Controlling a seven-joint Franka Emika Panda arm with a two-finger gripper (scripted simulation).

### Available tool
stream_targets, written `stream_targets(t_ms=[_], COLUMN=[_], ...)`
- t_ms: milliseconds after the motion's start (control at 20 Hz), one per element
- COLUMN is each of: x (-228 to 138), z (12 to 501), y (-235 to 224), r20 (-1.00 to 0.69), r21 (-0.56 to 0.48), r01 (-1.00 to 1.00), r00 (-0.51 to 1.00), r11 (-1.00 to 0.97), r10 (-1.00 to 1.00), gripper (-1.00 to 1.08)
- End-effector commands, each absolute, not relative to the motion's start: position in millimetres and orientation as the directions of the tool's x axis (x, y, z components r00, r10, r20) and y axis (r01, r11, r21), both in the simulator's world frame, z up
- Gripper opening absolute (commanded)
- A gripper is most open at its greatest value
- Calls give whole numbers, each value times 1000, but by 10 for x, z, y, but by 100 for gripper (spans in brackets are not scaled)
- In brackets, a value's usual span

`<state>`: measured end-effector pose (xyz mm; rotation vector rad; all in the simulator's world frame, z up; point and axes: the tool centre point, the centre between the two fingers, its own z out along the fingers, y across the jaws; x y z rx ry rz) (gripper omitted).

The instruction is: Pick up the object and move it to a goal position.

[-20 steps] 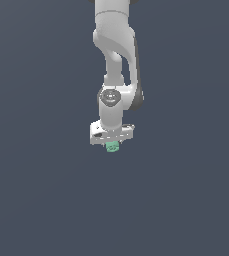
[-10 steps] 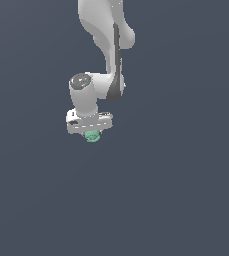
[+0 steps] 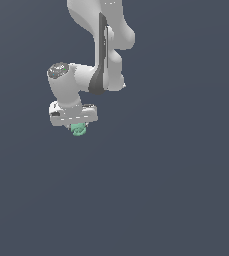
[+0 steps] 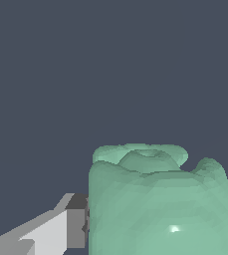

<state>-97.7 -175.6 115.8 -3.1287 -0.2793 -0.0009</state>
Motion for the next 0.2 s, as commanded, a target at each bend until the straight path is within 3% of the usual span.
stream_targets(t_ms=[0,150], x=[-997,-1001], z=[1189,1200], y=[-1832,-1863], r20=[0,0], r21=[0,0], r01=[179,179], r00=[984,984], r11=[-984,-984], r10=[179,179], gripper=[-100,-100])
